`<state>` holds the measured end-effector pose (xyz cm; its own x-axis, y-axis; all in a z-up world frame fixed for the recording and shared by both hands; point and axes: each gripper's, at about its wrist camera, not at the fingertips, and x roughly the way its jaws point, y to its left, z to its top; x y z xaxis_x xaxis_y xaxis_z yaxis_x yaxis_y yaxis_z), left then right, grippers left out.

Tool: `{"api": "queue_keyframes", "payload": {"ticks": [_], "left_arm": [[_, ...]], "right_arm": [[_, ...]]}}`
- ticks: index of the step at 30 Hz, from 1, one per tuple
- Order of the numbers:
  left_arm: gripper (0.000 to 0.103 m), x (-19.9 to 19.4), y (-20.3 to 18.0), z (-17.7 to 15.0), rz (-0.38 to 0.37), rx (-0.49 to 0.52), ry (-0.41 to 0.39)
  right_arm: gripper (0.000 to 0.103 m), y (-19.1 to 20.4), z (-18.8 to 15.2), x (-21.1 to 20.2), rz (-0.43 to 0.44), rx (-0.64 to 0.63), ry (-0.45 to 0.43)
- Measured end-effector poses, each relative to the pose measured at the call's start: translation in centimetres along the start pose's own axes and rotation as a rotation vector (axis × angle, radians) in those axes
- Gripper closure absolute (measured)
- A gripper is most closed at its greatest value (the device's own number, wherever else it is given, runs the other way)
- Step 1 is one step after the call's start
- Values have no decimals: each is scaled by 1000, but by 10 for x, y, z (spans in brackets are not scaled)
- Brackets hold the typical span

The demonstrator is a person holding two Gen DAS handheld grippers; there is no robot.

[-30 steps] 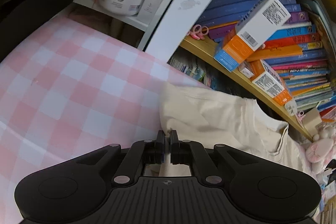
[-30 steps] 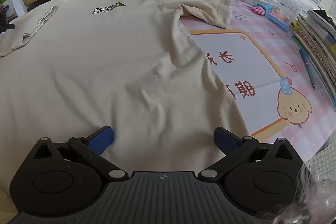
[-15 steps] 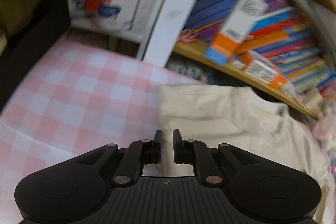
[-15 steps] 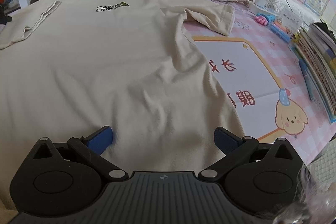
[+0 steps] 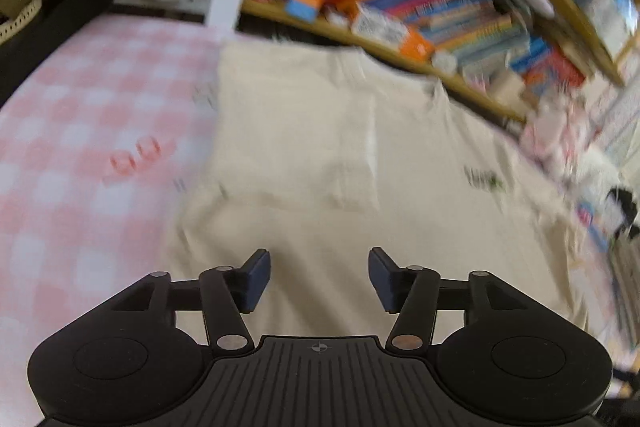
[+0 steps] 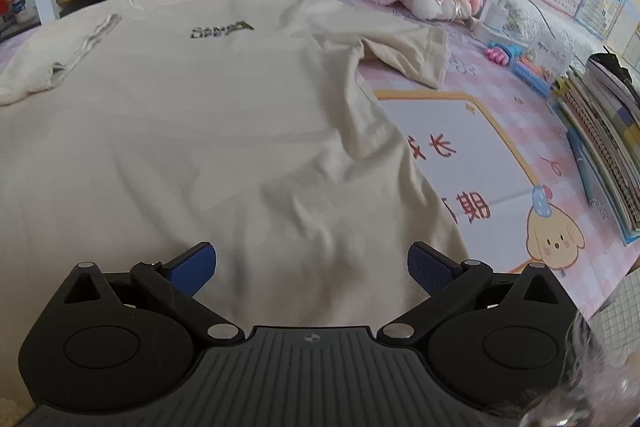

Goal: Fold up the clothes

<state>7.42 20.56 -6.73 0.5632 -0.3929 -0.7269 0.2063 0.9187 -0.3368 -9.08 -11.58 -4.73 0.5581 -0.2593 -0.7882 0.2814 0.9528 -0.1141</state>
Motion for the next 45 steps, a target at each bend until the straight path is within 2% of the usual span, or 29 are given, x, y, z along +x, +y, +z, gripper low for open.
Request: {"api": "queue_keyframes", "payload": {"ticks": [2, 4, 7, 12, 16, 24, 32, 36, 38, 40, 43, 45], "left_arm": [[46, 1, -13, -12, 11, 34, 27], [38, 1, -24, -19, 3, 94, 40], [34, 1, -35, -21, 0, 150, 25], [29, 8, -42, -22, -17, 146, 42], [25, 13, -52, -26, -4, 187, 61], [24, 11, -58, -32, 91, 137, 49], [22, 6, -94, -52, 226, 80, 15], [21, 4, -118, -64, 288, 64, 2], [21, 3, -129, -70, 320, 56, -4], [21, 2, -141, -76, 349, 50, -8], [21, 4, -156, -86, 374, 55, 12], [21, 5, -166, -93, 390, 56, 24]], "right_arm": [[0, 2, 2, -3, 4, -1, -13], [0, 3, 4, -7, 1, -3, -28], [0, 1, 6, -15, -16, 12, -47], [0, -15, -1, -30, -75, 70, -81], [0, -32, -6, -33, -107, 141, -82], [0, -73, 9, -19, -58, 232, -82], [0, -140, 47, 21, 73, 330, -74], [3, -175, 68, 48, 182, 366, -63], [4, -190, 79, 62, 258, 399, -53], [14, -205, 91, 77, 344, 449, -39], [25, -225, 105, 106, 496, 568, 23], [26, -233, 109, 123, 606, 667, 77]]}}
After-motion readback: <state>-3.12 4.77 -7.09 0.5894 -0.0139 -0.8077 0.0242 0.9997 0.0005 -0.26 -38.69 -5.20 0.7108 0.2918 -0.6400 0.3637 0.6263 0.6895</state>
